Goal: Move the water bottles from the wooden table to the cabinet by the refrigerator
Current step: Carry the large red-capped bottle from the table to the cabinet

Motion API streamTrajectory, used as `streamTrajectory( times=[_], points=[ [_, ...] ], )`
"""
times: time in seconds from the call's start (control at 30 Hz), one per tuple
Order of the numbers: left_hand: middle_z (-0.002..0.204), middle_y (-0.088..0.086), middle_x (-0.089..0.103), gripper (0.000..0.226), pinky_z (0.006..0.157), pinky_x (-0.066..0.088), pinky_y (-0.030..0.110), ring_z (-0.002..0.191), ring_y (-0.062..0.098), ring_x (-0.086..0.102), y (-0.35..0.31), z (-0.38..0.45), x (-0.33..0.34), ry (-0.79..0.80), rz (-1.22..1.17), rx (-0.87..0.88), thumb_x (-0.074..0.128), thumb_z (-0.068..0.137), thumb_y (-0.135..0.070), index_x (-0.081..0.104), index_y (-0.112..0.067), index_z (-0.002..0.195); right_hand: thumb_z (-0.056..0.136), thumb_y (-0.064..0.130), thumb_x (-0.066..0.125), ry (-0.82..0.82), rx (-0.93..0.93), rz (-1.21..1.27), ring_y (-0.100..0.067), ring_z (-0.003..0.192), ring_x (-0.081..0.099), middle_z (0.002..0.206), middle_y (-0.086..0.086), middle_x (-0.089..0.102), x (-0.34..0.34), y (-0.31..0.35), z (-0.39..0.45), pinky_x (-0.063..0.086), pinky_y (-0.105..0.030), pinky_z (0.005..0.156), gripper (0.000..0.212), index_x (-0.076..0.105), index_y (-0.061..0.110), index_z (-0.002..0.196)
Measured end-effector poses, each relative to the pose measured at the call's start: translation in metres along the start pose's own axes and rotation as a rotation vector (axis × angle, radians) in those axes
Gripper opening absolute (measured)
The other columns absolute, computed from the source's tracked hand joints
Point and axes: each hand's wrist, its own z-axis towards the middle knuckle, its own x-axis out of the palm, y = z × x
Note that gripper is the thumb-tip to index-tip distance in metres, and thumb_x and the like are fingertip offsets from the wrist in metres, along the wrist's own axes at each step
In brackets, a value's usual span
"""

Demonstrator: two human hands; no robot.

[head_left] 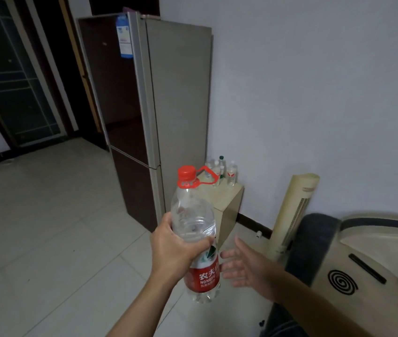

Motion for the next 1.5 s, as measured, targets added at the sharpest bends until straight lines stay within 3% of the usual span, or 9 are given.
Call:
streamTrajectory(
  times=[0.5,0.6,0.7,0.8,0.9,1.0,1.07,1.27,1.5],
  points=[
    [0.091,-0.019,0.073,0.069,0.061,0.058,0.021,0.077,0.002,0.073,0.023,0.215,0.075,0.044,0.133,-0.022,0.089,0.036,-0.045,0.063,-0.034,0.099,0.097,0.065,0.023,0.097,-0.021,0.125,-0.023,0.11,0.065,0.117,-0.006,0.07,-0.067,0.11,0.191,0.049,-0.041,0.1,0.066,0.059,0.017,0.124],
    [0.091,-0.018,0.074,0.07,0.063,0.06,0.026,0.077,0.004,0.073,0.026,0.25,0.09,0.048,0.117,-0.036,0.09,0.035,-0.045,0.064,-0.032,0.099,0.097,0.066,0.023,0.074,-0.003,0.139,-0.023,0.109,0.066,0.116,-0.006,0.07,-0.083,0.127,0.216,0.051,-0.04,0.098,0.067,0.061,0.016,0.122],
    [0.092,-0.022,0.073,0.072,0.061,0.059,0.023,0.077,0.003,0.073,0.035,0.284,0.107,0.088,0.109,-0.038,0.09,0.036,-0.044,0.063,-0.033,0.101,0.095,0.068,0.024,0.049,0.01,0.16,-0.023,0.108,0.067,0.114,-0.006,0.072,-0.1,0.139,0.243,0.052,-0.038,0.094,0.068,0.062,0.017,0.12],
    [0.092,-0.024,0.073,0.073,0.059,0.058,0.019,0.076,0.002,0.073,0.047,0.317,0.124,0.125,0.085,-0.037,0.09,0.034,-0.044,0.063,-0.032,0.101,0.093,0.07,0.026,-0.009,0.012,0.151,-0.021,0.103,0.07,0.107,-0.004,0.075,-0.114,0.152,0.273,0.054,-0.034,0.084,0.068,0.065,0.02,0.117],
    [0.089,-0.016,0.076,0.075,0.063,0.061,0.025,0.076,0.004,0.074,0.058,0.354,0.138,0.167,0.058,-0.043,0.091,0.034,-0.043,0.066,-0.028,0.103,0.092,0.069,0.032,-0.089,0.056,0.184,-0.022,0.094,0.072,0.101,-0.006,0.075,-0.124,0.169,0.304,0.057,-0.033,0.074,0.069,0.065,0.014,0.118],
    [0.093,-0.009,0.077,0.075,0.067,0.063,0.033,0.078,0.008,0.075,0.068,0.393,0.15,0.215,0.031,-0.034,0.093,0.037,-0.042,0.065,-0.029,0.105,0.093,0.065,0.039,-0.172,0.057,0.252,-0.029,0.097,0.071,0.102,-0.013,0.076,-0.133,0.192,0.329,0.056,-0.038,0.082,0.069,0.065,0.007,0.118],
    [0.095,-0.008,0.075,0.074,0.07,0.064,0.037,0.082,0.01,0.074,0.073,0.42,0.156,0.243,0.021,-0.029,0.093,0.039,-0.044,0.063,-0.032,0.106,0.095,0.064,0.036,-0.208,0.025,0.238,-0.028,0.098,0.072,0.101,-0.01,0.077,-0.134,0.208,0.339,0.053,-0.035,0.079,0.067,0.066,0.008,0.115],
    [0.095,-0.019,0.067,0.068,0.059,0.05,0.006,0.083,-0.003,0.066,0.087,0.498,0.173,0.278,0.079,0.093,0.094,0.048,-0.044,0.056,-0.035,0.105,0.099,0.061,0.03,-0.27,-0.017,0.255,-0.028,0.098,0.067,0.114,-0.015,0.072,-0.136,0.255,0.376,0.05,-0.038,0.084,0.067,0.063,0.006,0.118],
    [0.098,-0.016,0.067,0.073,0.072,0.058,0.024,0.088,0.002,0.067,0.107,0.556,0.194,0.306,0.087,0.06,0.091,0.045,-0.049,0.059,-0.031,0.108,0.098,0.061,0.032,-0.278,0.024,0.291,-0.028,0.096,0.067,0.114,-0.018,0.071,-0.15,0.282,0.431,0.05,-0.039,0.087,0.067,0.063,0.005,0.118]
  ],
)
